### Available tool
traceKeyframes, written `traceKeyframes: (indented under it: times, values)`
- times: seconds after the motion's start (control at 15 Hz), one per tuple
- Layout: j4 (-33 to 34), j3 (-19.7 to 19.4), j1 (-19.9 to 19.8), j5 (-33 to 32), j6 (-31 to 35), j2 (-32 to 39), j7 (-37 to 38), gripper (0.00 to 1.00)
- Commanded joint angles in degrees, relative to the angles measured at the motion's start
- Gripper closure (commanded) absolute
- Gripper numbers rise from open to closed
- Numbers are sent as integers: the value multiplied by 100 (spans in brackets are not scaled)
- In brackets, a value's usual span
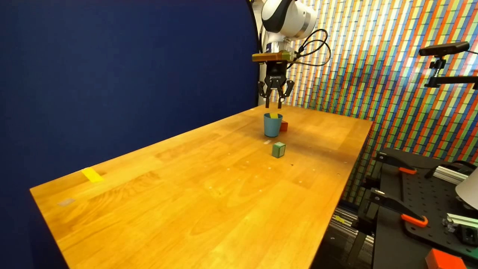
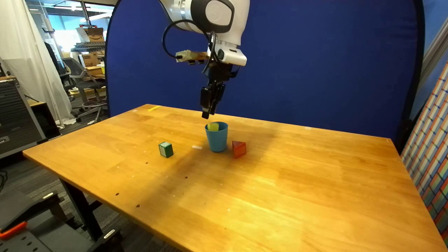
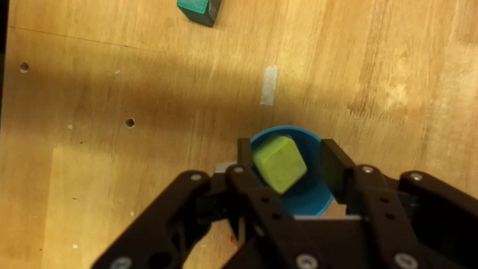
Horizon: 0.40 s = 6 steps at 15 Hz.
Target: Pick up the yellow block from the table and put it in the light blue cup.
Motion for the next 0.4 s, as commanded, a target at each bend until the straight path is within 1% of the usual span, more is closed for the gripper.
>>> traceKeyframes:
  times: [0.0, 0.07, 0.13, 0.27, 0.33]
  values:
    - [432, 144, -167, 44, -352, 258, -451, 18]
    - [361, 258, -230, 135, -391, 205, -888, 9]
    - [196, 74, -57, 12, -151, 185, -388, 27]
    - [207, 136, -77, 53, -213, 196, -663, 11]
    - [212, 148, -79, 56, -218, 196, -708, 9]
